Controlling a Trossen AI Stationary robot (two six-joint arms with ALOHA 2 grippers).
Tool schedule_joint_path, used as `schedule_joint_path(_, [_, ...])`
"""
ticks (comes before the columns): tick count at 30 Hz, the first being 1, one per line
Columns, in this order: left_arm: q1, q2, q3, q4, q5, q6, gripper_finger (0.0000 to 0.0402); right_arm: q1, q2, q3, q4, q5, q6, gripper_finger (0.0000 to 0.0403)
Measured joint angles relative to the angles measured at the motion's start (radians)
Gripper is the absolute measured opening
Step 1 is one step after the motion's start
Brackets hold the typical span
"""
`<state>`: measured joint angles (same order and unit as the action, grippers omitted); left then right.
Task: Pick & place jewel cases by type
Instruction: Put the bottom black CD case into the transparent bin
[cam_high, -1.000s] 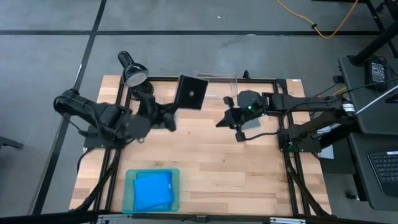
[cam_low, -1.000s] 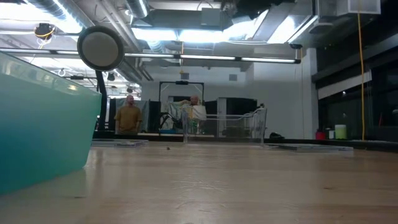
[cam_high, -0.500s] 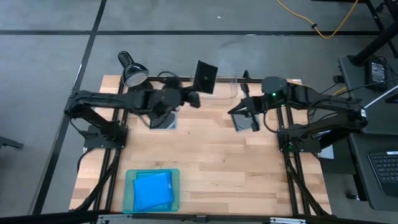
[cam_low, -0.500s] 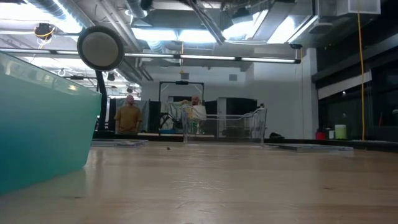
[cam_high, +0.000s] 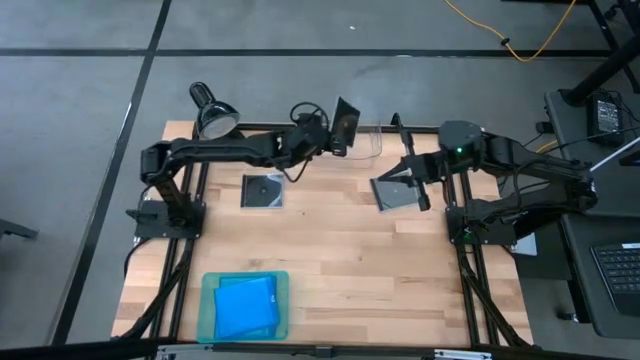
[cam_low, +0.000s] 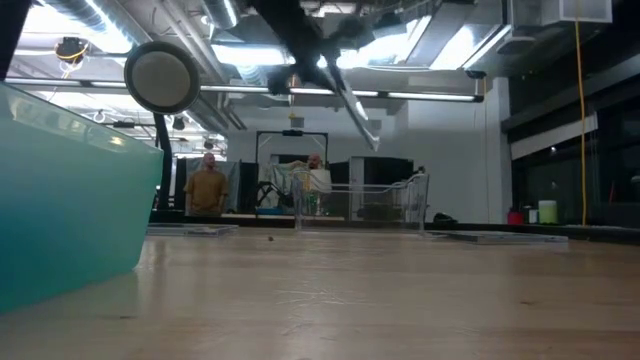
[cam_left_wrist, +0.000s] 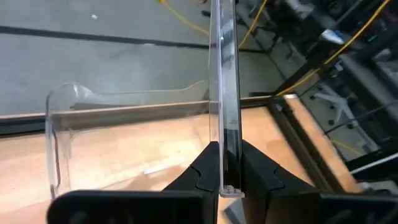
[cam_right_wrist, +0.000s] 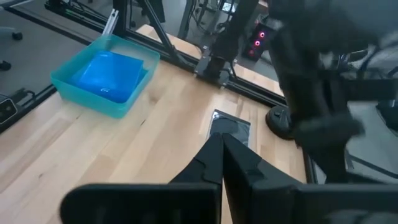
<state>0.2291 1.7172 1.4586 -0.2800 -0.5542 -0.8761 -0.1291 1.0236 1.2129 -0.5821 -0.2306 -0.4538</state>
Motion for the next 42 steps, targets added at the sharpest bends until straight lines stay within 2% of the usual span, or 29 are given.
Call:
schedule_joint_path(13, [0.069, 0.183, 0.0, 0.176, 0.137, -0.049, 0.0026, 0.0, -0.034, 0.0, -0.055, 0.023, 0.0, 0.0007])
schedule_joint_path(21, [0.068, 0.235, 0.001, 0.168, 0.169, -0.064, 0.0026, 0.0, -0.036, 0.0, -0.079, 0.032, -0.017, 0.0007])
schedule_joint_path(35, [0.09, 0.266, 0.001, 0.058, 0.206, -0.073, 0.0027, 0.0, -0.036, 0.0, -0.096, 0.031, -0.053, 0.0007])
schedule_joint_path(42, [0.108, 0.266, 0.002, 0.042, 0.276, -0.043, 0.005, 0.0, -0.036, 0.0, -0.097, 0.031, -0.072, 0.0007])
